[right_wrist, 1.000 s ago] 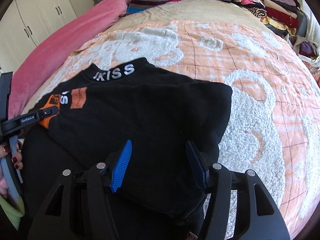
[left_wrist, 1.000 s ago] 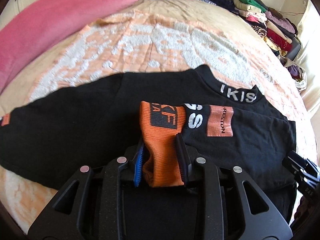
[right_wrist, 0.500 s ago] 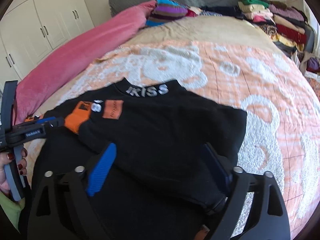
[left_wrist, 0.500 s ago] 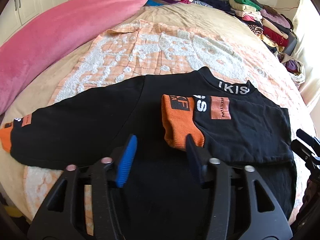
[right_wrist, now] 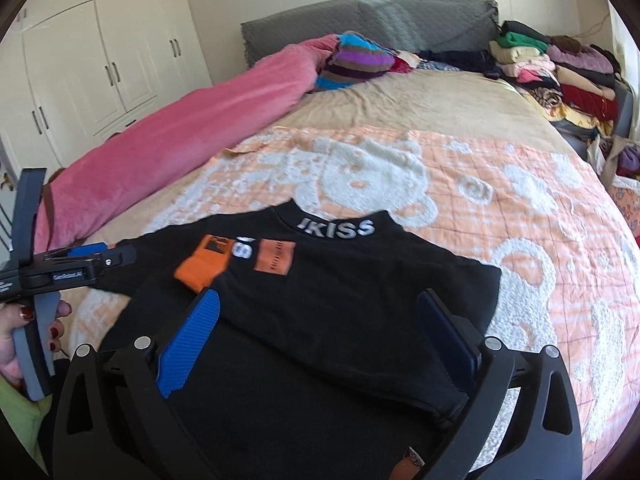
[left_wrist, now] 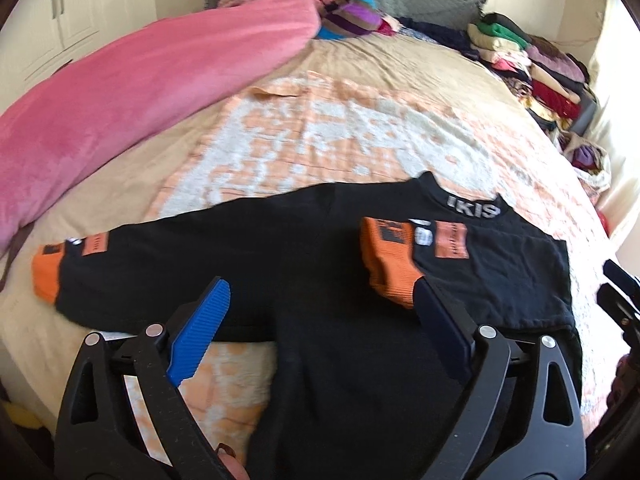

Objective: Fold small clothes
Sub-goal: 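Grasp the other sleeve's orange cuff with the left gripper and lift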

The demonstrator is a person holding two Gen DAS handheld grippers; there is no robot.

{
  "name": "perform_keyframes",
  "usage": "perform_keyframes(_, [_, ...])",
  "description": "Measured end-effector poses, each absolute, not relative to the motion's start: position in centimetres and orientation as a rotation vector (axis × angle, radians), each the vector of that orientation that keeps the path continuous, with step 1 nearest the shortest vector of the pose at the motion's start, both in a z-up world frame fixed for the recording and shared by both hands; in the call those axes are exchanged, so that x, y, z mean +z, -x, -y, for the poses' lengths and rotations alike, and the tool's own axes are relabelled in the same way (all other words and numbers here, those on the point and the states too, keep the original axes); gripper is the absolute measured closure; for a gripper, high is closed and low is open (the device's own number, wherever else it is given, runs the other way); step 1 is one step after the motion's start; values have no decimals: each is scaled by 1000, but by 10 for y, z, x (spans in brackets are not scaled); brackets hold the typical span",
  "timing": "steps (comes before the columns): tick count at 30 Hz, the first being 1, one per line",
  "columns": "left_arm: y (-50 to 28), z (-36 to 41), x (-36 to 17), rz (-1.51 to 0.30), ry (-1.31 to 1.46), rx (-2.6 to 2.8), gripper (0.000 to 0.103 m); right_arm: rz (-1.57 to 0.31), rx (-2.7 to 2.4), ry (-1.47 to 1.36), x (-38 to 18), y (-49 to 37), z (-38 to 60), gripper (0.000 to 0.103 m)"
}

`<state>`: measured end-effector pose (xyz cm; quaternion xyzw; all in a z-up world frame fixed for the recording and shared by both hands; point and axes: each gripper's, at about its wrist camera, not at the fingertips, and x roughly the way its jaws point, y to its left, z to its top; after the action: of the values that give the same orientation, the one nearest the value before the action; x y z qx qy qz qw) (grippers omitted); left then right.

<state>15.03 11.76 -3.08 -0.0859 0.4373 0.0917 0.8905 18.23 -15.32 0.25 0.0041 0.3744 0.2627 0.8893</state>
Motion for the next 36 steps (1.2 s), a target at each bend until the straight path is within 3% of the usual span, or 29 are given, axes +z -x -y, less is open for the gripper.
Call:
perform_keyframes(10, [-123,-193,-36,-905,258,348,14,-776,638,10,21,-180,106,5])
perform_keyframes(24, [-70,-323,-66,-889,499,655,14,-851,695,80,-9,-172,44,5])
perform_keyframes(36, [-59,-383,-101,-799,726,766,14,-930,672,101,-38,-162,51,5])
